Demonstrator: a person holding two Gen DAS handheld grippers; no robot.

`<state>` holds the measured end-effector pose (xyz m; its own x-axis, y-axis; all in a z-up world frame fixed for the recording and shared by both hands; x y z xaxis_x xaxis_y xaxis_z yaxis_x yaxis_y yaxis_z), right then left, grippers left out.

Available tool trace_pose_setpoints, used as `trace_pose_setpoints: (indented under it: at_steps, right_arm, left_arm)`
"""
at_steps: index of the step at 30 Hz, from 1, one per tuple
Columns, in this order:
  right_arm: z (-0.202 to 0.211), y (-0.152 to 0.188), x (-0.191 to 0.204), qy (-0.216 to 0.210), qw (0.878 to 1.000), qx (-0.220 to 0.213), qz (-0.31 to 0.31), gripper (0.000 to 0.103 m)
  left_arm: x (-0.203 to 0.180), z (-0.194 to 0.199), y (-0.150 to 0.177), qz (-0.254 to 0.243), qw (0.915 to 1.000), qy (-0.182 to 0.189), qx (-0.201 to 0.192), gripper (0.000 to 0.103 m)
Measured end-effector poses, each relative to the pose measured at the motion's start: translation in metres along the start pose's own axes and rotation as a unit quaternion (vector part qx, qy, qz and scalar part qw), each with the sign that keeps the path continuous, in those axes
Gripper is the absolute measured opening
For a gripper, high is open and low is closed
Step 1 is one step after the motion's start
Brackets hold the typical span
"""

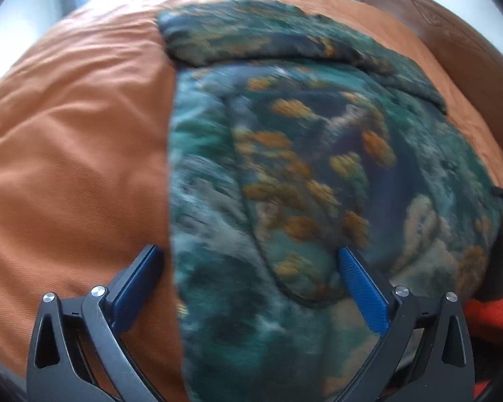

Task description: Fold large clothes

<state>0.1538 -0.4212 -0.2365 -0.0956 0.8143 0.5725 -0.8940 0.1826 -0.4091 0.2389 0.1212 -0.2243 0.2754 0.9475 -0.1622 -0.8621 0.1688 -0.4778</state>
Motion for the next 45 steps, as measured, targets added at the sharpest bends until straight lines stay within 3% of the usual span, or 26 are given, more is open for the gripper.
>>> trace_pose_setpoints:
  at_steps: [4,8,9,10,11,12,13,14,16,25,33,35,37,40,43,45]
  right_arm:
    - [-0.008,0.007,0.018,0.003,0.999,0.026,0.042,0.06]
    - [-0.016,0.007,0.013,0.011,0.999,0.042,0.014,0.061]
    - [-0.017,0.006,0.015,0.014,0.999,0.041,0.016,0.06]
    - [-0.016,0.006,0.018,0.017,0.999,0.042,0.021,0.058]
    - [-0.014,0.006,0.02,0.018,0.999,0.042,0.027,0.041]
    - [-0.012,0.005,0.022,0.018,0.999,0.041,0.029,0.026]
    - [-0.011,0.0,0.022,0.017,0.999,0.04,0.027,0.023]
    - [-0.007,-0.002,0.022,0.013,0.999,0.036,0.021,0.02]
    - [0.0,-0.005,0.027,0.006,1.0,0.026,0.014,0.017]
    - [0.032,0.003,0.065,-0.014,0.999,0.011,0.031,0.016]
    - [0.061,0.051,0.056,-0.031,0.999,0.029,-0.003,0.015]
    - [0.069,0.054,0.055,-0.044,0.998,0.025,-0.023,0.014]
    - [0.081,0.042,0.058,-0.082,0.995,0.01,-0.055,0.014]
    - [0.102,-0.001,0.072,-0.141,0.987,-0.027,-0.069,0.013]
    - [0.118,-0.07,0.084,-0.167,0.982,-0.073,-0.057,0.013]
    - [0.115,-0.113,0.086,-0.159,0.981,-0.1,-0.046,0.013]
  left_arm:
    - [-0.007,-0.001,0.007,-0.017,0.9995,0.007,0.024,0.102]
    - [-0.018,-0.001,0.02,-0.016,0.998,0.026,0.055,0.099]
    - [-0.022,0.0,0.022,-0.021,0.9976,0.022,0.062,0.092]
    - [-0.025,0.002,0.023,-0.025,0.9973,0.017,0.068,0.073]
    - [-0.028,0.005,0.023,-0.023,0.9971,0.013,0.071,0.054]
    - [-0.028,0.009,0.022,-0.018,0.9972,0.011,0.072,0.044]
    - [-0.028,0.012,0.02,-0.008,0.9973,0.016,0.072,0.029]
    - [-0.025,0.016,0.019,0.004,0.9973,0.023,0.069,0.02]
    - [-0.025,0.026,0.016,0.023,0.9973,0.034,0.06,0.014]
    - [-0.02,0.074,0.042,0.036,0.9976,0.041,0.043,0.013]
    - [-0.02,0.101,0.093,0.066,0.9942,0.049,0.07,0.012]
    - [-0.019,0.113,0.093,0.08,0.9928,0.058,0.068,0.012]
    - [-0.016,0.133,0.078,0.103,0.9899,0.087,0.044,0.011]
    - [-0.006,0.169,0.029,0.13,0.9817,0.138,-0.02,0.011]
    - [0.008,0.186,-0.03,0.152,0.9738,0.156,-0.065,0.011]
    - [0.024,0.179,-0.078,0.171,0.97,0.154,-0.079,0.011]
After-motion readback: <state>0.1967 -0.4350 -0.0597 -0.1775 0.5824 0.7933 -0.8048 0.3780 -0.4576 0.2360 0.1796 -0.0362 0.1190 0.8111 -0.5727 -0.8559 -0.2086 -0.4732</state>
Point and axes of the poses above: each gripper's, at about its wrist camera, not at the fingertips, and z roughly against the way its jaws point, x to its left, y to its underside, the point moved 5 cm from there along -z, roughly the way its jaws point, and after that the axes turned 3 degrees about -z, right-handed, at the moved point
